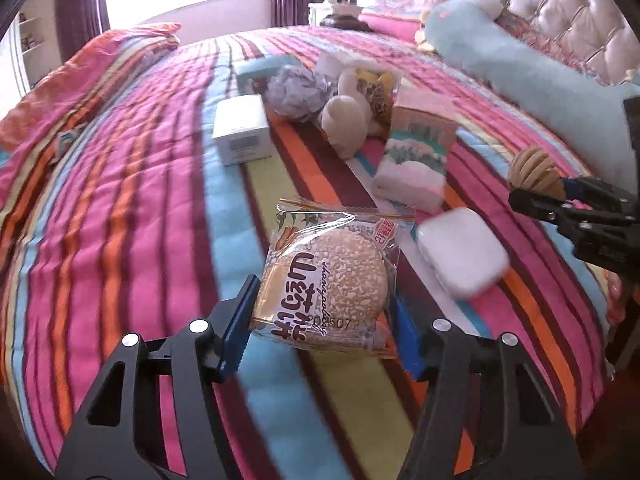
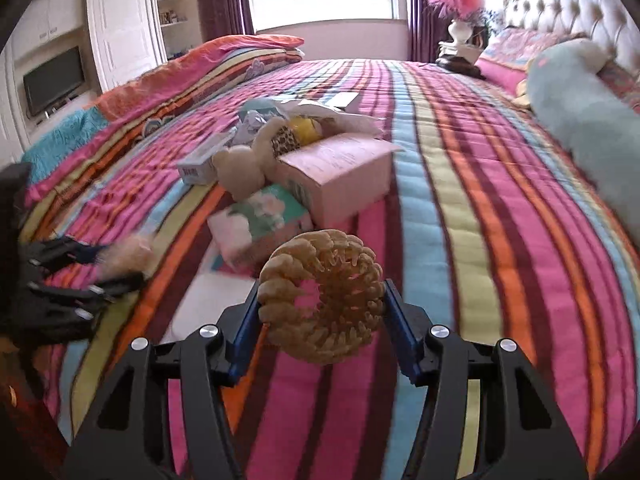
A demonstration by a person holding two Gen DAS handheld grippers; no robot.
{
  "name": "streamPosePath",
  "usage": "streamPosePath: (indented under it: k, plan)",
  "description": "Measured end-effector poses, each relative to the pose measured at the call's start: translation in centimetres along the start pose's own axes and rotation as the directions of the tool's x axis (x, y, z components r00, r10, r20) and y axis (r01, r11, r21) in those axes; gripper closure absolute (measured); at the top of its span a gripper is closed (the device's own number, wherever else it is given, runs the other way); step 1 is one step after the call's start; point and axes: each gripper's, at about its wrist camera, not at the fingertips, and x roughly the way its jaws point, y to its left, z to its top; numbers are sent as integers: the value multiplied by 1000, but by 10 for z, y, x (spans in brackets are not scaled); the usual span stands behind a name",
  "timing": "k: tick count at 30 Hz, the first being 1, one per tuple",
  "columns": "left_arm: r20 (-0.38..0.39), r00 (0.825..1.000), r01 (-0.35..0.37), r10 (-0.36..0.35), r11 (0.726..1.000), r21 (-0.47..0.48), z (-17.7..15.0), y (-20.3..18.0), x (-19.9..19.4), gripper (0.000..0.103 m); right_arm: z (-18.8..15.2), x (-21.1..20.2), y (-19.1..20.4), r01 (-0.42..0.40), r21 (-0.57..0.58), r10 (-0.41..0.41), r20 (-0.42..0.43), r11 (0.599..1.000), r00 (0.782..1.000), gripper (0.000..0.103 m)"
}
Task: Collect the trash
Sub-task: 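Carry both items over the wastebasket and open both grippers to drop them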
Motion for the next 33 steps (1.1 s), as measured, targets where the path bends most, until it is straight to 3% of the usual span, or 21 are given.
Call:
streamPosePath:
  k: [4,8,12,15,17,20,23,26,31,33]
  plan:
    - [55,997,43,-44,999,14,-37,-5,-60,43,-30,-54,10,-44,-9,44,54,999,998,49]
    - [80,991,109,-110,994,16,-101,-21,-124,43,-85,-121,35,-133,-21,135,87,991,987,49]
    - [-16,980,198,-198,980,-8,-189,-47,-153,43,-154,-157,69,-207,-11,207,11,978,978,49]
    - [-145,969,200,-200,980,-12,-246,-65,-138,43,-214,-153,92,-219,45,222,-113,975,968,49]
    - [-251,948,190,-196,981,-46,-285,-75,-112,43,-255,-131,101,-201,103,220,-232,974,948,49]
    - [-377,900,187,-217,975,-117,-326,-83,-73,43,-298,-99,109,-167,158,214,-359,973,908,49]
    - [-493,843,171,-214,977,-130,-355,-92,-40,43,-322,-73,119,-145,158,203,-455,977,867,49]
    - [-548,804,183,-230,973,-141,-368,-95,-26,43,-333,-55,128,-144,135,194,-521,980,832,49]
    - [-553,806,176,-210,978,-115,-369,-99,-28,42,-329,-44,139,-138,106,173,-526,985,833,46]
    - [-561,804,167,-197,980,-106,-372,-102,-28,34,-334,-47,137,-125,101,160,-524,987,837,34]
